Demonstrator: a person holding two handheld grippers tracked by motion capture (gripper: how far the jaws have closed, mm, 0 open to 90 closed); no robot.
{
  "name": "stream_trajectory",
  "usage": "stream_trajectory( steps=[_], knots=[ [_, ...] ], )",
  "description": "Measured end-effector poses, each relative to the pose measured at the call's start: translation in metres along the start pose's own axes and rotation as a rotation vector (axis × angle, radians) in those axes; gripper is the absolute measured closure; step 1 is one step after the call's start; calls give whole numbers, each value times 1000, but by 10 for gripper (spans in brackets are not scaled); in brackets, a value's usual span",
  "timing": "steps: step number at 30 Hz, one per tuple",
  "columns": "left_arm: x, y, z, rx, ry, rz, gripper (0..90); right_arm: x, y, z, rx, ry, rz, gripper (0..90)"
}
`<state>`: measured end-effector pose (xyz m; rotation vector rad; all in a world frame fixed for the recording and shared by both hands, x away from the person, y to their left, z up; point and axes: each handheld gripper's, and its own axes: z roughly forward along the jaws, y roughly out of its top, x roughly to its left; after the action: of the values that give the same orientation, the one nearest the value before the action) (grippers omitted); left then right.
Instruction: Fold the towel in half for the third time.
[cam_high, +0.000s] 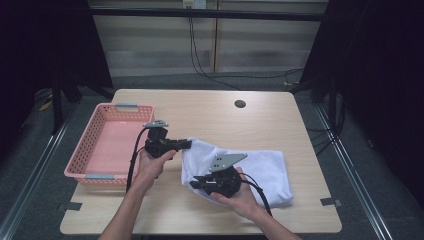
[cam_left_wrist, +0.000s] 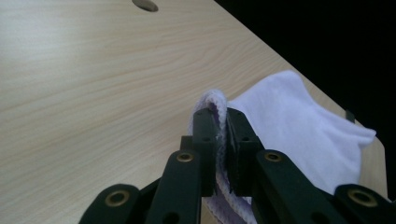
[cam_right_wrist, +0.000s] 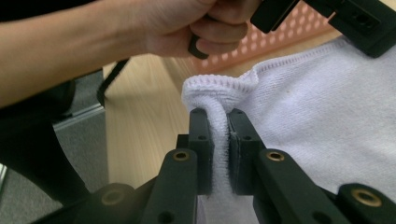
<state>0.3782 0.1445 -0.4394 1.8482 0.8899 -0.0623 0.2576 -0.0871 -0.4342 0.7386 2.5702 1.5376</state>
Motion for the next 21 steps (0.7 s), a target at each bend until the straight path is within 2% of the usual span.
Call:
stream_trajectory(
  steps=[4,9,13,16,21],
  knots=[
    [-4,13,-18,-14,32,30,843,4,20,0,-40,16,-29,824],
    [-15,36,-44,-43,63,55,843,10,44,-4,-89,30,-48,826],
    [-25,49,-55,-67,64,82,844,19,65,-9,-148,34,-92,827],
    [-28,49,-48,-58,65,90,843,23,66,-7,-147,33,-106,827],
    [-32,39,-17,-1,70,107,843,15,39,-6,-138,22,-49,827]
  ],
)
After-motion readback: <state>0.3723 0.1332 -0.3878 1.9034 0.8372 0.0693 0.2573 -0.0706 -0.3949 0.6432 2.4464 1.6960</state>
